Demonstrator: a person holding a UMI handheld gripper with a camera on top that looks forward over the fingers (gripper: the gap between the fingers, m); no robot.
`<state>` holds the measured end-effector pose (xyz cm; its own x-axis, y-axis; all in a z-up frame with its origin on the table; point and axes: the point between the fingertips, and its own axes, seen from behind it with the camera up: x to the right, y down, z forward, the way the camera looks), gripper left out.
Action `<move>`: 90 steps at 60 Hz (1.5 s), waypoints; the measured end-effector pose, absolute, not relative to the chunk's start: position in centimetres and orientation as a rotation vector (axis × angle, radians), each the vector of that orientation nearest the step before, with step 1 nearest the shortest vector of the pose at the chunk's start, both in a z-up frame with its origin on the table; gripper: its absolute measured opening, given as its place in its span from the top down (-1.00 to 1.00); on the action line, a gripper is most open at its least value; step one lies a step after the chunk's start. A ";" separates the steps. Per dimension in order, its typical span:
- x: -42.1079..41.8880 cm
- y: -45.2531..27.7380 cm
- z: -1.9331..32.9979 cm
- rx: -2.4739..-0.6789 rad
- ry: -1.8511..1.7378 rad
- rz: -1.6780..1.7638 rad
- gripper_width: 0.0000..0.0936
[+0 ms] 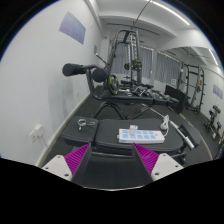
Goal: Unplug charger
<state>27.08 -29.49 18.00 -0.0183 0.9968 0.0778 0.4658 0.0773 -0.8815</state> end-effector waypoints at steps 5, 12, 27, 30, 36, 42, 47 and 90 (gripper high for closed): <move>26.7 -26.7 17.0 -1.499 -1.576 0.846 -0.83; 26.0 -23.9 15.5 -1.502 -1.566 0.822 -0.83; 22.9 -20.2 11.9 -1.514 -1.555 0.805 -0.83; 22.0 -19.7 11.2 -1.522 -1.546 0.816 -0.83; 19.5 -18.5 10.0 -1.541 -1.530 0.837 -0.83; 16.8 -17.1 8.6 -1.554 -1.502 0.844 -0.83; 14.3 -16.7 7.3 -1.552 -1.500 0.870 -0.83; -2.8 -15.4 1.4 -1.543 -1.453 0.940 -0.83</move>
<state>-2.84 -15.40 1.35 0.0638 0.9979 0.0059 0.4036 -0.0204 -0.9147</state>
